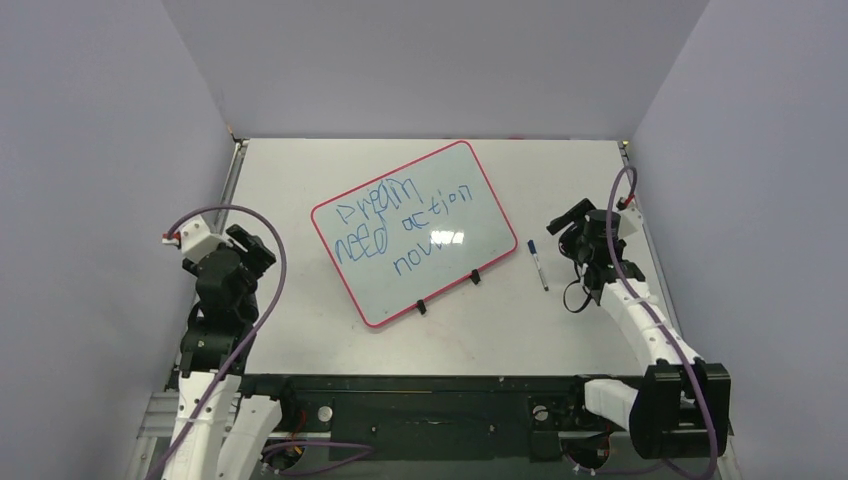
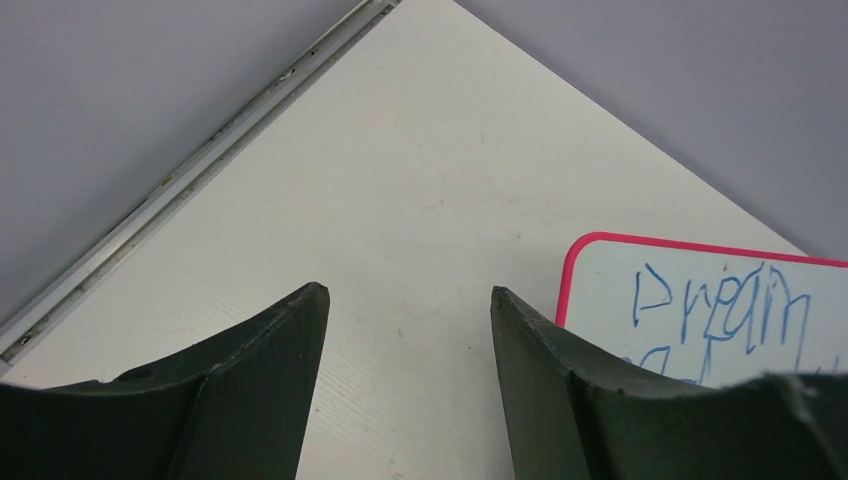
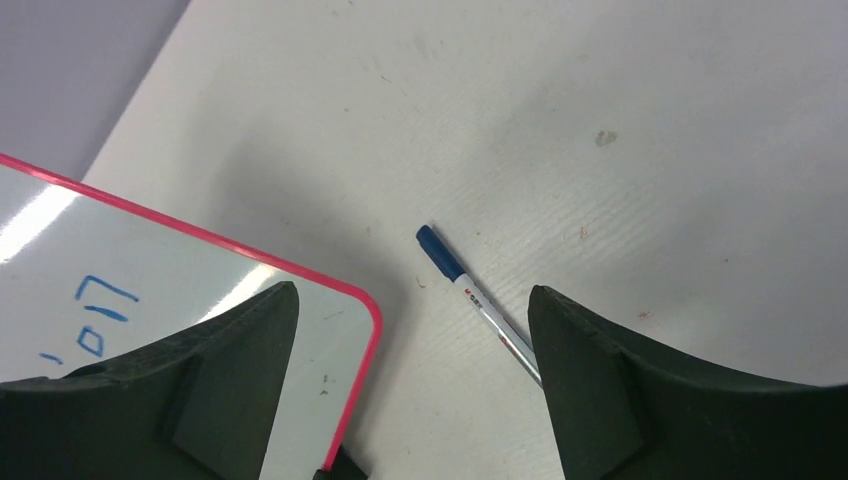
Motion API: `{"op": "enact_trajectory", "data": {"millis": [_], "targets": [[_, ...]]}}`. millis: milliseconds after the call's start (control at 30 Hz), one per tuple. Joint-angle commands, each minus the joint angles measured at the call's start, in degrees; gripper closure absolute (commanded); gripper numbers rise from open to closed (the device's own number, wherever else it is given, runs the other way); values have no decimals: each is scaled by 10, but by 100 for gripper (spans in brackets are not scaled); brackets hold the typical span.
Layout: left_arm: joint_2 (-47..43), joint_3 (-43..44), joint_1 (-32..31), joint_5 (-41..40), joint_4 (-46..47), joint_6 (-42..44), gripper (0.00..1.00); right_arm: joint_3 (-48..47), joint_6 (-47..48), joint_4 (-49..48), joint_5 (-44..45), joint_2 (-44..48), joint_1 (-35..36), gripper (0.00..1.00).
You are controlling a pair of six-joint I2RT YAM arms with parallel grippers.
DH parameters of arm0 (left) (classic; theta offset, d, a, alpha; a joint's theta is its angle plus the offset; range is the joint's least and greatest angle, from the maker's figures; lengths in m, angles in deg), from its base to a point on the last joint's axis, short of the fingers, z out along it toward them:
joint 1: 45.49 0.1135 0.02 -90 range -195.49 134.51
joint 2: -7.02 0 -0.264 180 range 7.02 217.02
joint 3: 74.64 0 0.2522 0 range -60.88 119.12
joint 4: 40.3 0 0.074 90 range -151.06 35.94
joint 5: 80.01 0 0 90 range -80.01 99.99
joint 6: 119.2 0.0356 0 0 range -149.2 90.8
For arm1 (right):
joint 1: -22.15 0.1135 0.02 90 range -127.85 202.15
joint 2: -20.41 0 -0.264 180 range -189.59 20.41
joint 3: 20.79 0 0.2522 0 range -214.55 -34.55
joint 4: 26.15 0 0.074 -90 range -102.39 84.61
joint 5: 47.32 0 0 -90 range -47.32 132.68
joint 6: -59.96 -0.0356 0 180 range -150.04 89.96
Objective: Write a sentence on the whiteboard
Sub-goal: Reset both arms
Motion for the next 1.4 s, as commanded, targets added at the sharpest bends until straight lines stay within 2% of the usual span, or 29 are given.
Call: {"op": "enact_trajectory", "data": {"millis": [0, 133, 233, 400, 567, 800, 1000, 1267, 1367], "targets": [[-5, -57, 3, -10, 110, 59, 42, -9, 25, 8, 32, 71, 11, 19], [14, -126, 2, 30, 206, 110, 42, -18, 48, 22, 60, 118, 31, 19], [35, -191, 3, 50, 286, 134, 46, -20, 64, 25, 77, 145, 53, 19], [41, -309, 3, 90, 525, 172, 47, -30, 83, 23, 93, 183, 83, 19], [129, -309, 6, 100, 587, 209, 45, -28, 86, 9, 86, 217, 90, 19], [222, -300, 26, 121, 632, 195, 44, -32, 92, 24, 89, 250, 91, 19], [312, -309, 47, 126, 715, 184, 44, -27, 94, 31, 95, 280, 96, 19], [416, -329, 66, 164, 856, 191, 44, -36, 96, 26, 70, 293, 108, 17], [483, -360, 66, 178, 969, 199, 47, -33, 96, 4, 43, 287, 113, 15]]}}
